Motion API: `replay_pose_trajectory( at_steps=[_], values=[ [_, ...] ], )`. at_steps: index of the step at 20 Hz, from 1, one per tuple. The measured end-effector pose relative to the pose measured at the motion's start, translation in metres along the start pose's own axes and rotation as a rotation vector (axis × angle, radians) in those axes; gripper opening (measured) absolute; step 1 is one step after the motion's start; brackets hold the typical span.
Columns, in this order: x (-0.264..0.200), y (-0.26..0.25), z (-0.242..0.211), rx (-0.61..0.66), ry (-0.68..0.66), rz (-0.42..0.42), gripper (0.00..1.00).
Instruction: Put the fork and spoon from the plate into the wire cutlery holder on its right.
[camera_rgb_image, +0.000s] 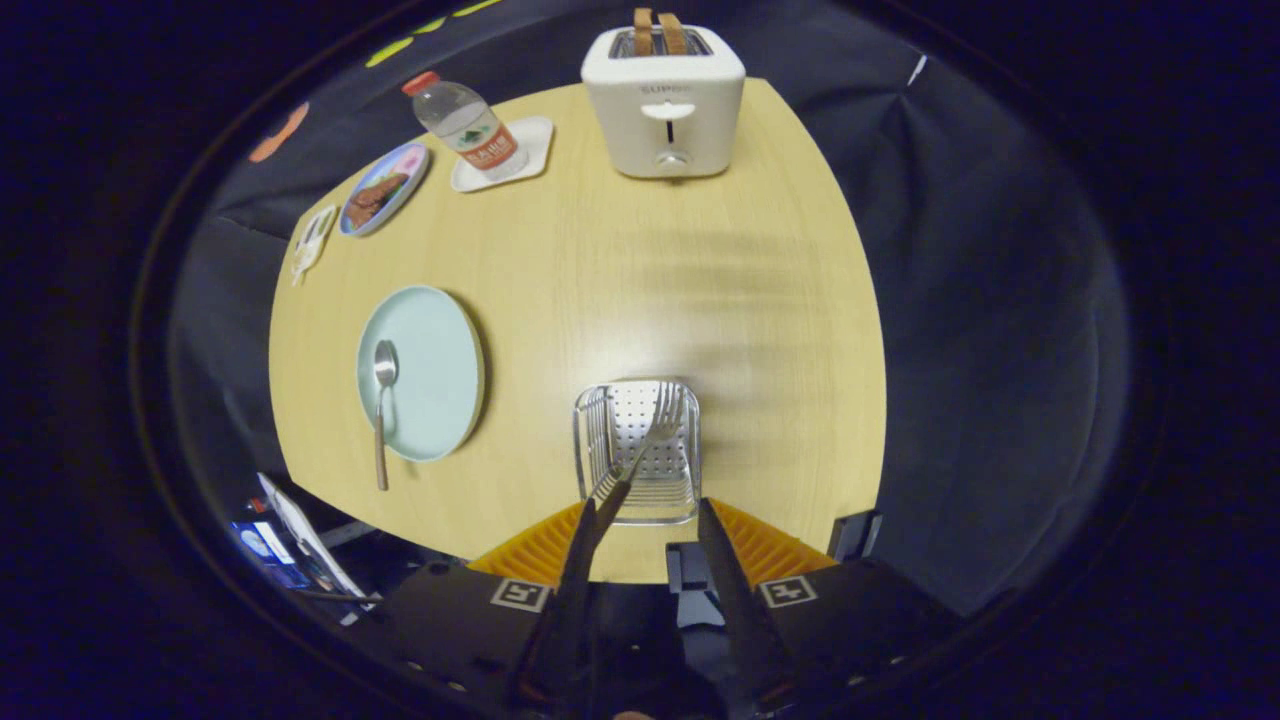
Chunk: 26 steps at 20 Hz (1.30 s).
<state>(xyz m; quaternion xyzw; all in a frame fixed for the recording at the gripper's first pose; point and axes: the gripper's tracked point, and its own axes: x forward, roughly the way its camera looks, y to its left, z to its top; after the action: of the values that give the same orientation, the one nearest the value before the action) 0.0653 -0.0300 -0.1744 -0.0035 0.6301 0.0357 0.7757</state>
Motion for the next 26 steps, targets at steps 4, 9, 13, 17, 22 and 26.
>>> replay_pose_trajectory(
  at_steps=[4,9,13,17,22,26],
  values=[
    [-0.025,0.034,0.016,-0.077,-0.238,-0.018,0.8],
    [-0.032,0.124,0.008,-0.131,-0.425,0.07,0.89],
    [-0.011,0.209,-0.01,-0.139,-0.499,0.154,0.89],
    [0.024,0.259,-0.013,-0.12,-0.517,0.169,0.89],
    [0.078,0.287,-0.017,-0.103,-0.459,0.14,0.89],
    [0.107,0.296,-0.015,-0.09,-0.409,0.119,0.89]
  ],
)
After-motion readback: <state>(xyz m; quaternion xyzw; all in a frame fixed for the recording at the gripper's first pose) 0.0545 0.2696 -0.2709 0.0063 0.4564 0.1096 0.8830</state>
